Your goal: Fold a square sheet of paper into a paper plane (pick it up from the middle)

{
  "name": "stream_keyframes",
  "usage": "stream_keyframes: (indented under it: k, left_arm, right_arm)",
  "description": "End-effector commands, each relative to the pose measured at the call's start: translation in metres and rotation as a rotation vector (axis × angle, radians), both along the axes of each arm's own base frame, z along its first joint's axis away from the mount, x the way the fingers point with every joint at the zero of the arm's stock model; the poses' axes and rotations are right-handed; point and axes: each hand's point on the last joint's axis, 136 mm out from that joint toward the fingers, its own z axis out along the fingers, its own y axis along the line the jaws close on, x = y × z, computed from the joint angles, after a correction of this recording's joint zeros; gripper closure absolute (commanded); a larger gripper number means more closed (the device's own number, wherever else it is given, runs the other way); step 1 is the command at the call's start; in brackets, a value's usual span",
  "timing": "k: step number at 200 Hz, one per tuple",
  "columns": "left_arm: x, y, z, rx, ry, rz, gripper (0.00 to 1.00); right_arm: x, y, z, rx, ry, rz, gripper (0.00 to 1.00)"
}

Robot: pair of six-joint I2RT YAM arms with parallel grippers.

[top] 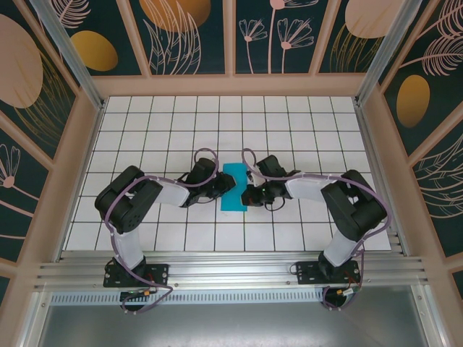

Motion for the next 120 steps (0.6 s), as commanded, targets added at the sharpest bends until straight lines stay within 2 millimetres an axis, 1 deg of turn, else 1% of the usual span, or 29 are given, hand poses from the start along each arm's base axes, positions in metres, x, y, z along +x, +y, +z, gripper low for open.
stream_keyframes:
  k: [1,12,30,41,62,85,97,106,120]
  left_arm:
    - [-0.010,0.020,-0.036,0.127,0.057,0.019,0.77]
    - [-0.011,0.020,-0.037,0.130,0.061,0.017,0.77]
    - [-0.011,0.018,-0.039,0.131,0.064,0.013,0.77]
    - [-0.011,0.017,-0.040,0.132,0.067,0.011,0.77]
    - [-0.011,0.018,-0.041,0.142,0.072,0.014,0.78]
    - [-0.011,0.020,-0.042,0.150,0.075,0.017,0.78]
    - [-0.011,0.021,-0.042,0.157,0.077,0.022,0.78]
    - [-0.012,0.022,-0.043,0.163,0.080,0.024,0.78]
    - [-0.012,0.024,-0.045,0.174,0.085,0.028,0.78]
  right_arm:
    - [0.012,0.014,0.025,0.094,-0.003,-0.058,0.94]
    - [0.014,0.016,0.023,0.095,0.004,-0.066,0.93]
    - [0.014,0.020,0.016,0.090,0.035,-0.061,0.94]
    - [0.013,0.024,0.008,0.074,0.054,-0.046,0.96]
    - [0.010,0.027,-0.004,0.049,0.079,-0.034,0.96]
    - [0.005,0.013,-0.028,-0.057,0.105,-0.056,0.96]
    - [0.002,0.005,-0.036,-0.093,0.108,-0.061,0.96]
    - [-0.001,0.002,-0.039,-0.106,0.115,-0.057,0.96]
    - [-0.004,0.000,-0.037,-0.104,0.117,-0.050,0.96]
